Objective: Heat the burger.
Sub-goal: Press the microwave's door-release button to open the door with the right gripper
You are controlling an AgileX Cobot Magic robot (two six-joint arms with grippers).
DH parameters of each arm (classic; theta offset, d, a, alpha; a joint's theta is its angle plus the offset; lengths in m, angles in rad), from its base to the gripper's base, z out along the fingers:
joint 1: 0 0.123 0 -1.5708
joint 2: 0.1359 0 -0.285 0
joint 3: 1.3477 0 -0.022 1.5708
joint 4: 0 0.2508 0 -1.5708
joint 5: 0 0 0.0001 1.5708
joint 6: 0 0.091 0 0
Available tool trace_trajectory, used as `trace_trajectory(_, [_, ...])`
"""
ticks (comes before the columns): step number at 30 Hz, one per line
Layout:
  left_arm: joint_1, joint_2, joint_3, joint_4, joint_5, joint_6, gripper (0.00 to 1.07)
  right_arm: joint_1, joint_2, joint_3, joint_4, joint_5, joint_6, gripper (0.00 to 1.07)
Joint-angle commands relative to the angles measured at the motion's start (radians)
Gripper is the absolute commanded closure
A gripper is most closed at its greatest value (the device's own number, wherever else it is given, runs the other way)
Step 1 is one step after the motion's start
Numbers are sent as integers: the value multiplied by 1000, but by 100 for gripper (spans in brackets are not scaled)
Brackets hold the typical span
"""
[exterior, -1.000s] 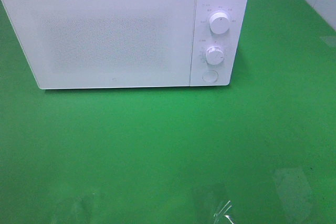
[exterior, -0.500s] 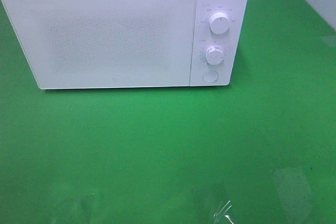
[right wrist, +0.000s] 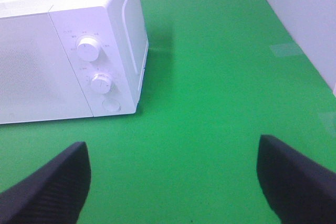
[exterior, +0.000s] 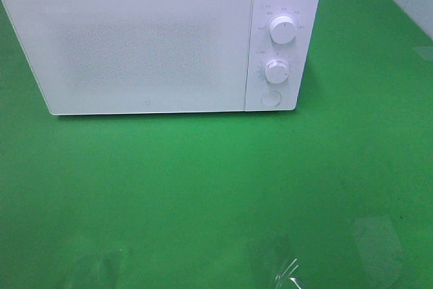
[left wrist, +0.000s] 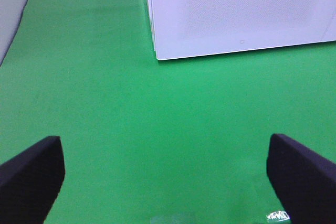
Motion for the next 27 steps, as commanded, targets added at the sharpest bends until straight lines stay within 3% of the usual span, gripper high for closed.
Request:
trace_trajectory(1, [3, -22, 5, -2, -5, -5, 3, -3, 96, -4, 0, -107, 2, 31])
trace_trajectory(16, [3, -22, 5, -2, -5, -5, 3, -3, 449, -4, 0, -416, -28, 31])
trace_trajectory(20, [3, -22, 5, -2, -5, -5, 3, -3, 539, 3, -1, -537, -28, 31])
trace_trajectory(27, [3, -22, 5, -2, -5, -5, 3, -3, 647, 107, -1, -887, -28, 31])
